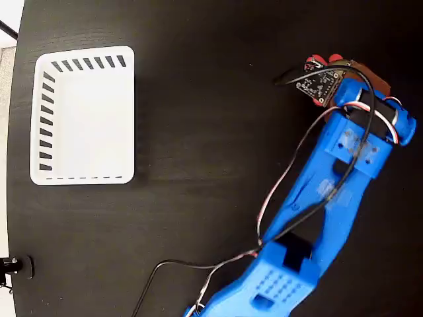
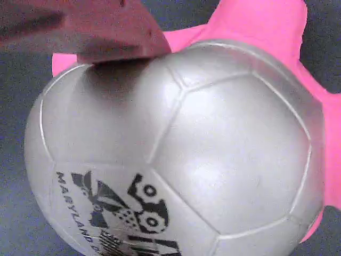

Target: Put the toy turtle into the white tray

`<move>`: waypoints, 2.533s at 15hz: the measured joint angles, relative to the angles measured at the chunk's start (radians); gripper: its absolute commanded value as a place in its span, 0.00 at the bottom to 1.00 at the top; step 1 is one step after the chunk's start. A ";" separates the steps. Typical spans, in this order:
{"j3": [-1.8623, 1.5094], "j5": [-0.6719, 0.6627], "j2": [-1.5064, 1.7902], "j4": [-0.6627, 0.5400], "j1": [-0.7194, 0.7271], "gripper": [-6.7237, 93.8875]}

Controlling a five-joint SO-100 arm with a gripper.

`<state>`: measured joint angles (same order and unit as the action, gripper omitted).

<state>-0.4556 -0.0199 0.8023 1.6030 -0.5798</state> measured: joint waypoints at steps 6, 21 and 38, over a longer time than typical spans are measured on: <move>-0.371 0.064 0.407 -0.031 0.186 0.07; -0.540 0.345 0.566 -0.069 0.943 0.07; -0.397 0.321 0.245 -0.002 1.012 0.60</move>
<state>-0.8529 0.3007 1.0477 1.6015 0.4326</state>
